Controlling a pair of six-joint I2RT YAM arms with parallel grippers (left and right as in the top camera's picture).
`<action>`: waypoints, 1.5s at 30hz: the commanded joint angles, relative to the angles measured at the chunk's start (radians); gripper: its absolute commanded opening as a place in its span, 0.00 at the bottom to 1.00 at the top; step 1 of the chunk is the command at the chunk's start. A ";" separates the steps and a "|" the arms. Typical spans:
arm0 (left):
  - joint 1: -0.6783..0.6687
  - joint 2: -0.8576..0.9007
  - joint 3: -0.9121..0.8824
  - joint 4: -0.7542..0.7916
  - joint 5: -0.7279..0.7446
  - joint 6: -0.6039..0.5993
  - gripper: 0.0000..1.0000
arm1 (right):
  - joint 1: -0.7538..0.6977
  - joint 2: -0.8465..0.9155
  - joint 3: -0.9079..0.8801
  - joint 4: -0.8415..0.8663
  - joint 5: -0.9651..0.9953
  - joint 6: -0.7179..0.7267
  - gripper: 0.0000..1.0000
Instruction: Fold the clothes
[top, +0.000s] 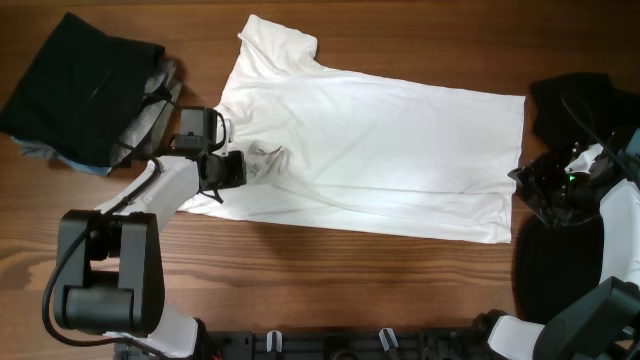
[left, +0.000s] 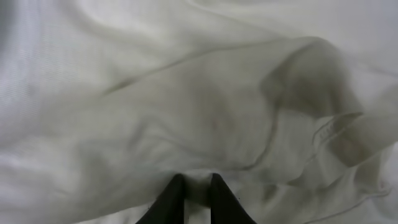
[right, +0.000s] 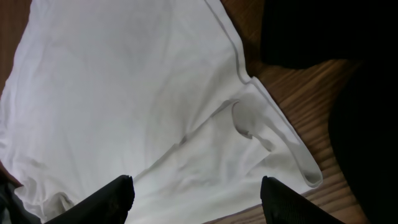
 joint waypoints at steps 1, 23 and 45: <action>0.000 0.022 -0.005 0.003 0.017 -0.034 0.04 | -0.004 -0.012 0.019 -0.001 0.011 -0.014 0.70; 0.000 -0.105 0.008 0.063 -0.013 -0.053 0.15 | -0.004 -0.012 0.019 0.001 0.011 -0.016 0.71; 0.000 -0.051 0.007 0.013 -0.002 -0.060 0.10 | -0.004 -0.012 0.019 0.003 0.011 -0.016 0.71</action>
